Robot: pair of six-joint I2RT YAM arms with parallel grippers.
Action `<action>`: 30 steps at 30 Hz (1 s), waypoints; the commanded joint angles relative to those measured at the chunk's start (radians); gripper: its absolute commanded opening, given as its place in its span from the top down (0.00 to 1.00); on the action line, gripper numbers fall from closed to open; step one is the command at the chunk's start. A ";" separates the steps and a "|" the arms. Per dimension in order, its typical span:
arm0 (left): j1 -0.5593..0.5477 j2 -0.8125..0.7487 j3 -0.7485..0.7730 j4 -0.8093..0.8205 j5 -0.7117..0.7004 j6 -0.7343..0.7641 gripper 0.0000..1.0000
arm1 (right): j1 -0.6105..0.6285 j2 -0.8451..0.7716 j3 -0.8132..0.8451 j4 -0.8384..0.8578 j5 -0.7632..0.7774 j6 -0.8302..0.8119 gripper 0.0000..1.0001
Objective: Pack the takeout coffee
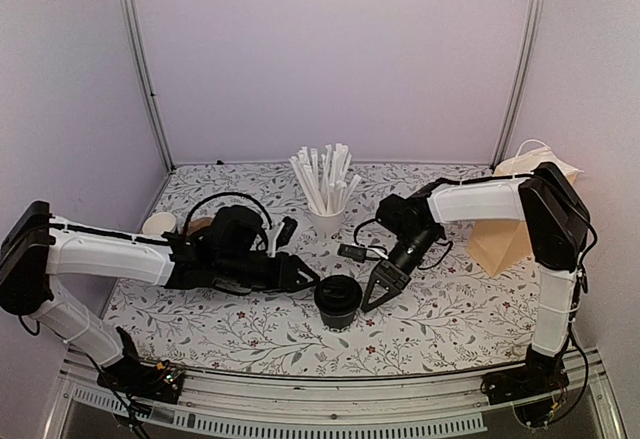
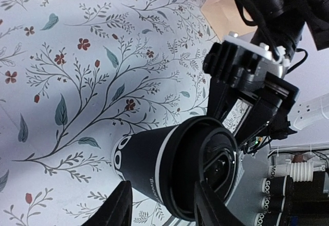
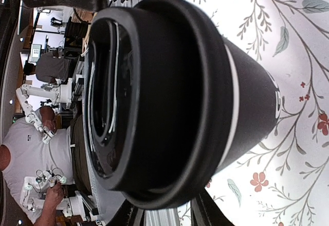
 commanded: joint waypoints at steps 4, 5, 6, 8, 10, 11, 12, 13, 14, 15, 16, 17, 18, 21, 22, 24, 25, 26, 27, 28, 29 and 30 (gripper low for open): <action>-0.009 -0.064 0.014 0.012 -0.035 0.010 0.56 | -0.021 -0.060 0.026 -0.042 0.021 -0.018 0.65; -0.008 -0.059 0.012 0.011 -0.039 0.007 0.56 | -0.021 -0.060 0.030 -0.047 0.022 -0.019 0.65; -0.006 -0.053 0.012 0.009 -0.040 0.003 0.56 | -0.021 -0.061 0.036 -0.051 0.022 -0.020 0.64; -0.005 -0.037 0.013 0.008 -0.042 -0.005 0.57 | -0.021 -0.059 0.050 -0.053 0.021 -0.017 0.64; -0.002 -0.016 0.018 0.009 -0.036 -0.015 0.59 | -0.021 -0.054 0.065 -0.054 0.021 -0.010 0.64; -0.001 -0.007 0.023 0.009 -0.031 -0.021 0.60 | -0.021 -0.049 0.073 -0.056 0.020 -0.007 0.64; -0.001 0.003 0.027 0.008 -0.024 -0.024 0.61 | -0.021 -0.046 0.081 -0.059 0.018 -0.005 0.64; -0.001 0.013 0.031 0.005 -0.019 -0.027 0.62 | -0.021 -0.038 0.089 -0.063 0.015 -0.003 0.63; -0.001 0.020 0.034 0.003 -0.013 -0.031 0.62 | -0.021 -0.034 0.095 -0.067 0.014 -0.003 0.63; -0.001 0.025 0.035 0.002 -0.006 -0.034 0.63 | -0.021 -0.029 0.100 -0.068 0.013 -0.003 0.63; -0.002 0.029 0.035 0.000 0.002 -0.037 0.63 | -0.020 -0.027 0.103 -0.067 0.014 -0.001 0.63; -0.003 0.030 0.032 0.000 0.006 -0.041 0.63 | -0.021 -0.025 0.105 -0.065 0.016 0.002 0.63; -0.003 0.032 0.028 0.000 0.009 -0.046 0.63 | -0.021 -0.022 0.107 -0.062 0.018 0.005 0.63; -0.002 0.034 0.021 -0.002 0.018 -0.051 0.64 | -0.021 -0.015 0.112 -0.052 0.022 0.016 0.63; -0.002 0.038 0.020 -0.006 0.019 -0.053 0.64 | -0.021 -0.011 0.116 -0.049 0.022 0.019 0.63; -0.003 0.047 0.018 -0.012 0.023 -0.056 0.65 | -0.021 -0.002 0.123 -0.045 0.023 0.028 0.63; -0.005 0.053 0.016 -0.012 0.026 -0.059 0.65 | -0.021 0.004 0.125 -0.041 0.028 0.030 0.63; -0.005 0.056 0.013 -0.012 0.029 -0.063 0.65 | -0.021 0.008 0.129 -0.038 0.037 0.035 0.63; -0.005 0.059 0.011 -0.012 0.031 -0.064 0.66 | -0.021 0.014 0.130 -0.036 0.048 0.042 0.63; -0.007 0.062 0.010 -0.012 0.033 -0.067 0.66 | -0.022 0.017 0.129 -0.030 0.057 0.047 0.63; -0.007 0.063 0.007 -0.012 0.032 -0.068 0.67 | -0.022 0.020 0.128 -0.026 0.064 0.055 0.63; -0.007 0.065 0.004 -0.012 0.032 -0.068 0.67 | -0.022 0.026 0.127 -0.022 0.072 0.062 0.63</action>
